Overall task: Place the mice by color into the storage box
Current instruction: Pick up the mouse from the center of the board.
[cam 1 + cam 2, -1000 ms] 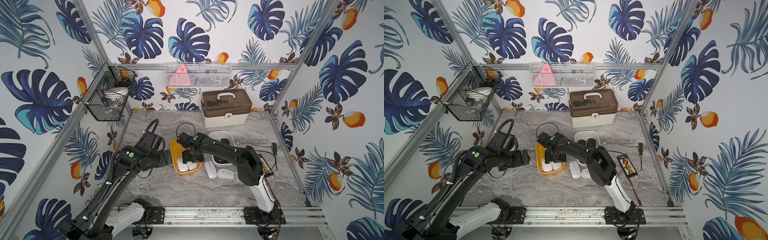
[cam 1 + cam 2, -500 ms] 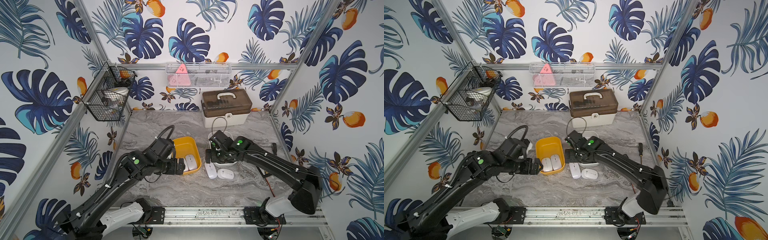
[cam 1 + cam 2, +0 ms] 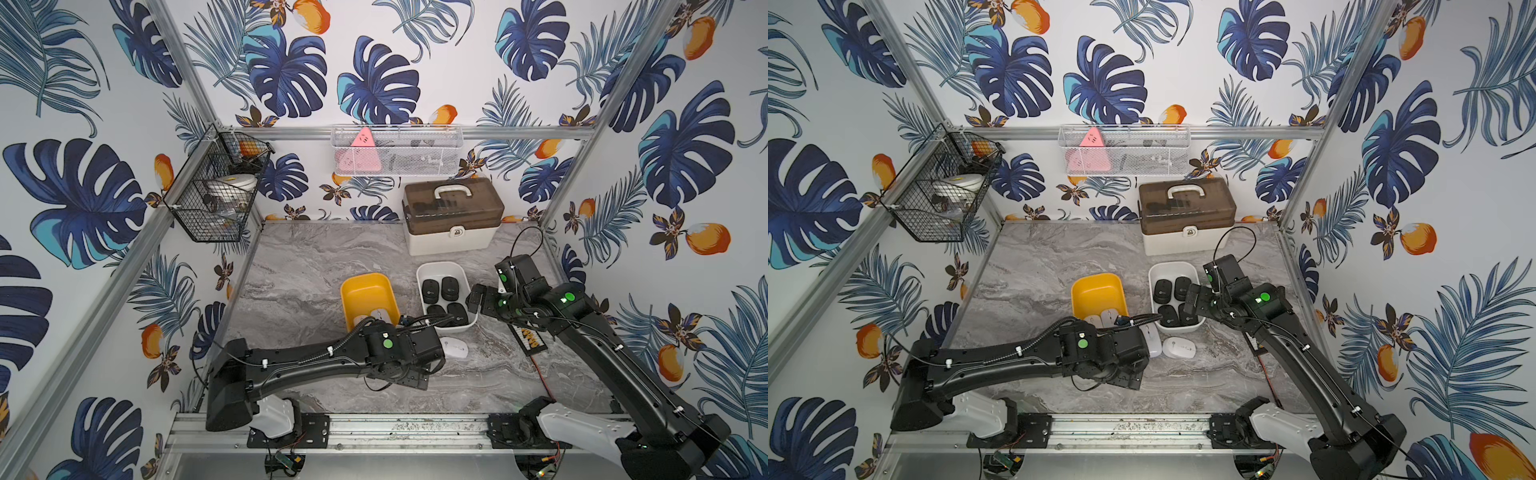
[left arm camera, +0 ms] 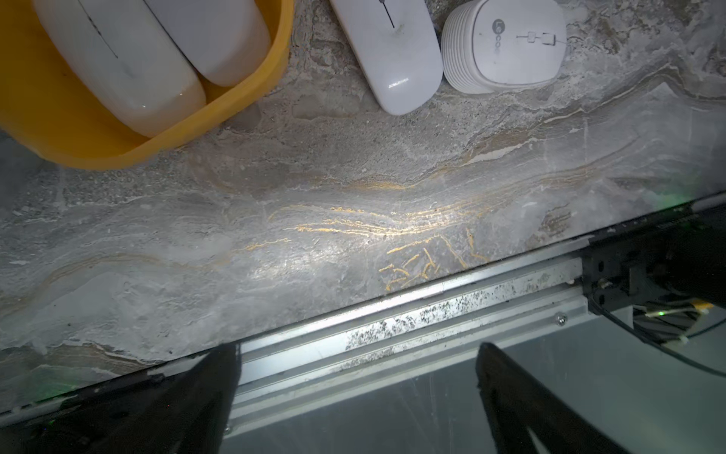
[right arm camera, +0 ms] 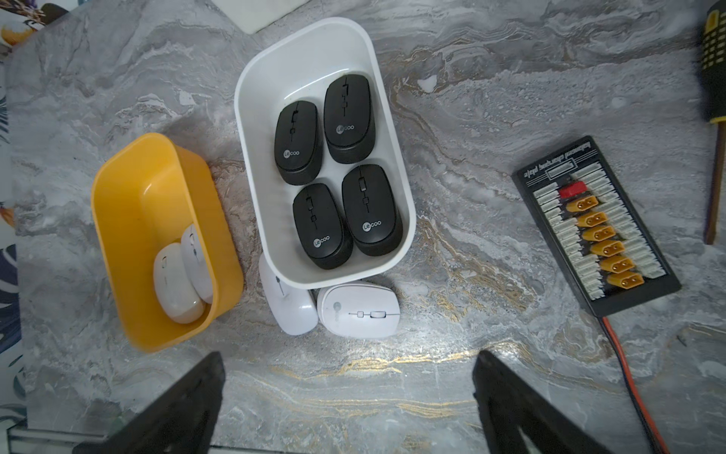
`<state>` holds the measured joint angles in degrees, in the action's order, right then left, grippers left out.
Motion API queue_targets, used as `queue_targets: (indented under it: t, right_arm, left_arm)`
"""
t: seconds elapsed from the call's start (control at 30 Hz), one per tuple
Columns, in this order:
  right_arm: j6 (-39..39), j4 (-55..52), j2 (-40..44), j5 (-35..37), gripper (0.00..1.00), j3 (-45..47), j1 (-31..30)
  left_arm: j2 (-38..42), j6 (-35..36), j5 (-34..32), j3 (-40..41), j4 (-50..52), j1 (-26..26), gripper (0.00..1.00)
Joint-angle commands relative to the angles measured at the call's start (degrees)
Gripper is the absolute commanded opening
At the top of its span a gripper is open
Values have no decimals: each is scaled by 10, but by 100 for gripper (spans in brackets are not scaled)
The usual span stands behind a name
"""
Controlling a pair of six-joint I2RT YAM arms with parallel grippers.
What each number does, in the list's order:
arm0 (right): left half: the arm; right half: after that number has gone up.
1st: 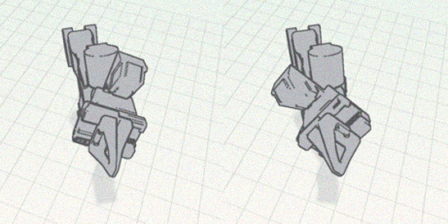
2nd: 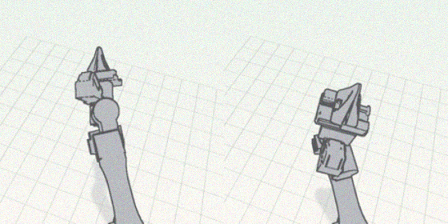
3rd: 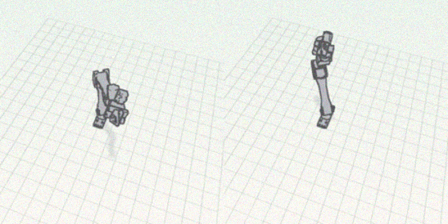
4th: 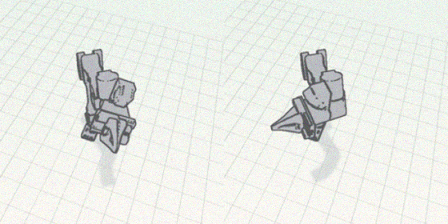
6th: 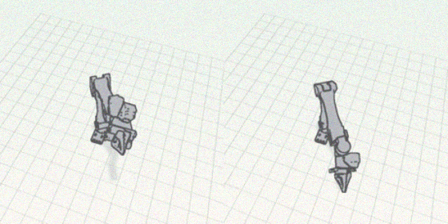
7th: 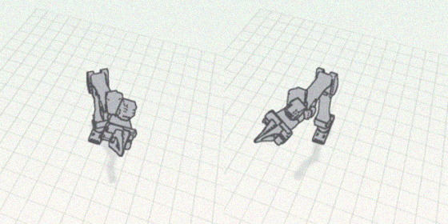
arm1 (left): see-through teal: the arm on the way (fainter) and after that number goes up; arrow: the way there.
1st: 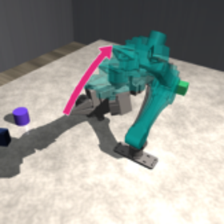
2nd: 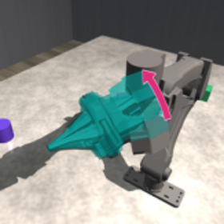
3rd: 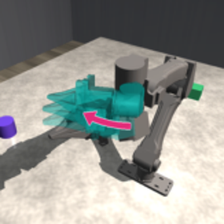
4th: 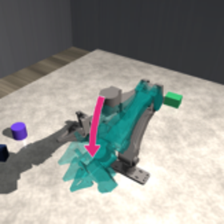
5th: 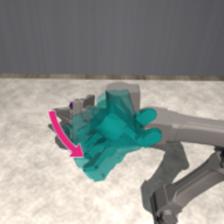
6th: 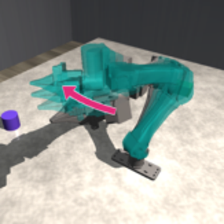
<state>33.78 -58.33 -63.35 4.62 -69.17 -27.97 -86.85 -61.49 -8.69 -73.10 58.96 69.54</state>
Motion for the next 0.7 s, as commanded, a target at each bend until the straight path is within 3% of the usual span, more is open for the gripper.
queue_targets:
  t: [0.0, 0.33, 0.67]
  right_arm:
    - [-23, -12, 7, -14, 100, -17, 12]
    - [-69, -30, 15, -32, 100, -46, 29]
    - [-105, -29, 20, -37, 100, -46, 39]
  left_arm:
    - [-34, -69, -35, 2, -54, 2, 98]
    - [-177, -131, -83, -43, -84, 2, 97]
    - [-253, -139, -125, -51, -113, -10, 97]
